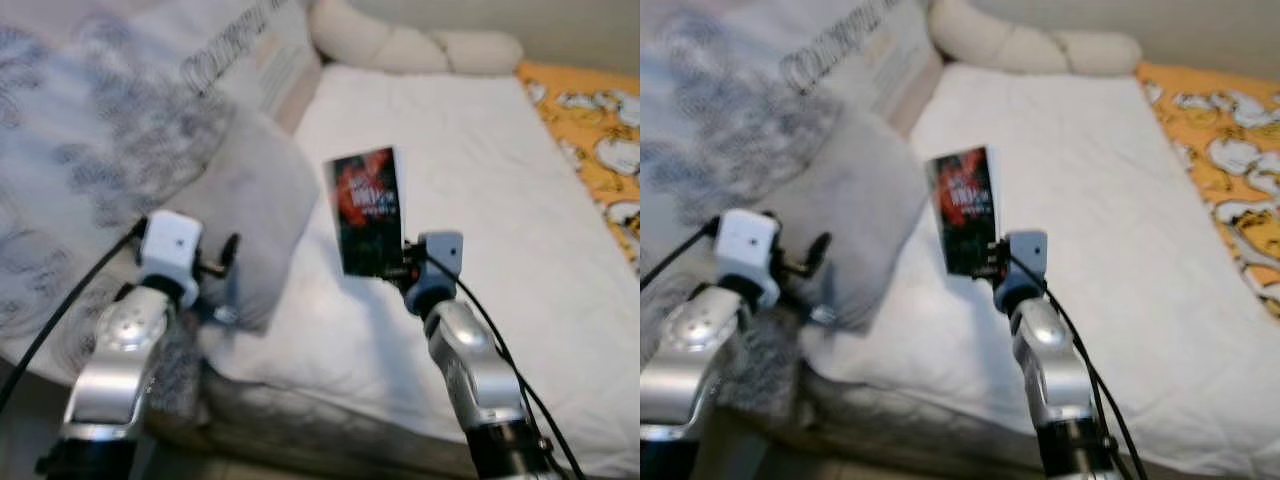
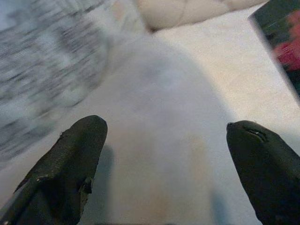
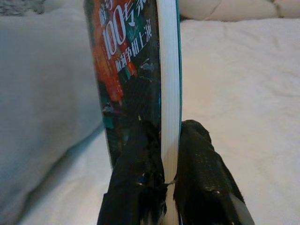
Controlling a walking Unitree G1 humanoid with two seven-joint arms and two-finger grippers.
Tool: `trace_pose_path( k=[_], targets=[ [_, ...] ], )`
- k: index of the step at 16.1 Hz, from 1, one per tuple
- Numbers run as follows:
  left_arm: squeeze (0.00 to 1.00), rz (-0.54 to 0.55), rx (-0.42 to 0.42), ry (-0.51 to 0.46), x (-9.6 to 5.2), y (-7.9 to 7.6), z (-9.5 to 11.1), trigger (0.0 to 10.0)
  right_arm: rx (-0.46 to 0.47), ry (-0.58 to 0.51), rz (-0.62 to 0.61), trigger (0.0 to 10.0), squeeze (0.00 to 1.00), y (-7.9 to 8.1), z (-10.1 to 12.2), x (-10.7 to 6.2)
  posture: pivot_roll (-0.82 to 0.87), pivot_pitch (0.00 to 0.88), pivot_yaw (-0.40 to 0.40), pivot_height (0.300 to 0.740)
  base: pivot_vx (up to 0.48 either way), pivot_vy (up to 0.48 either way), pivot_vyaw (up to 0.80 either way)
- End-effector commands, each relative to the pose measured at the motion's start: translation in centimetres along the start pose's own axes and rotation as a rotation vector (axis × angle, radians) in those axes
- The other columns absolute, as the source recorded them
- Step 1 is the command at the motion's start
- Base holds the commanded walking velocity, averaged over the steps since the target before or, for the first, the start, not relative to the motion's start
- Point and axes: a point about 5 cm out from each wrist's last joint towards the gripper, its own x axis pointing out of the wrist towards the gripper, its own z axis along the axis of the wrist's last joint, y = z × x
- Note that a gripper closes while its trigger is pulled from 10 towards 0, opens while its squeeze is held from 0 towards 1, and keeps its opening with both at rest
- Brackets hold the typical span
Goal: Clean up the room
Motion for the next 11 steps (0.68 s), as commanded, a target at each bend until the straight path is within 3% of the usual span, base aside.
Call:
trace_pose_path(
  k=[1,4,7,11],
  targets=[
    [0.00,-0.009,0.004,-0.005,-0.1,0.0,0.0,10.0,0.009,-0.050,-0.029,10.0,0.00,-0.6,1.1,0.0,0.00,0.000,-0.020,0.740,0.000,0.000,0.00],
    [0.00,-0.068,0.018,-0.014,-0.6,-0.5,0.2,10.0,0.038,-0.031,-0.003,10.0,0.00,-0.1,1.0,-0.1,-0.01,0.000,-0.022,0.740,0.000,0.000,0.00],
    [0.00,-0.245,0.059,0.006,-1.0,-2.0,0.2,10.0,0.131,0.076,0.012,10.0,0.00,-0.5,0.1,0.9,0.02,0.000,-0.040,0.740,0.000,0.000,0.00],
    [0.00,-0.571,0.145,0.066,-1.1,-3.1,0.2,10.0,0.273,0.288,0.033,10.0,0.00,-1.9,-0.5,3.9,0.04,0.000,-0.049,0.740,0.000,0.000,0.00]
  ],
)
